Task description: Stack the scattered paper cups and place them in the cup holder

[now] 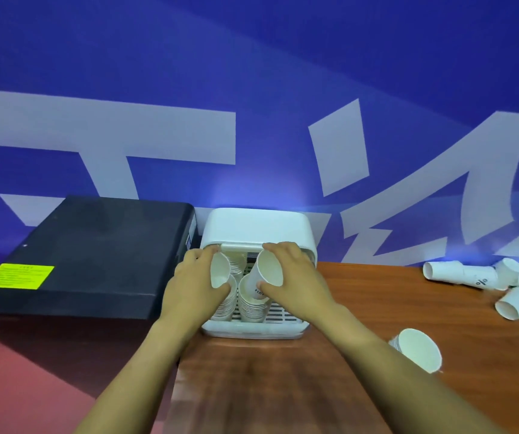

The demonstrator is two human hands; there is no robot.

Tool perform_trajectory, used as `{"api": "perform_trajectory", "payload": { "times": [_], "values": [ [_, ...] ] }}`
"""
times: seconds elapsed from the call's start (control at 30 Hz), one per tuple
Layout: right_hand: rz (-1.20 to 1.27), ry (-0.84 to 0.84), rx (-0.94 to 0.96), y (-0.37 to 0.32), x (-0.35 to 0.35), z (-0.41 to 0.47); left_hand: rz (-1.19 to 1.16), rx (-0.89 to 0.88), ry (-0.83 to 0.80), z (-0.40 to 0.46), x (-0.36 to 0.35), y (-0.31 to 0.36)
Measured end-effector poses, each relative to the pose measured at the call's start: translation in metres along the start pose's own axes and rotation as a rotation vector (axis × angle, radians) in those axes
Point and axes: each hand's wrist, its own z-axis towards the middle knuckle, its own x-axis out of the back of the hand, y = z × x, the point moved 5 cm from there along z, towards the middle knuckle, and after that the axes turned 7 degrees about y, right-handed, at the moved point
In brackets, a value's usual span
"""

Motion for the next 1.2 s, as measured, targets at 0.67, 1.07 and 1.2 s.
{"api": "perform_trajectory", "payload": {
  "times": [0.67,1.07,1.2],
  "values": [
    [-0.044,-0.095,-0.018,0.022,-0.061,0.0,0.035,0.006,-0.179,0.007,-0.062,-0.039],
    [0.015,-0.228,-0.123,0.04,-0.073,-0.009,0.115,0.043,-0.278,0.001,-0.078,-0.043],
    [0.026,-0.233,-0.114,0.042,-0.067,-0.012,0.104,0.04,-0.258,-0.003,-0.07,-0.038]
  ]
}}
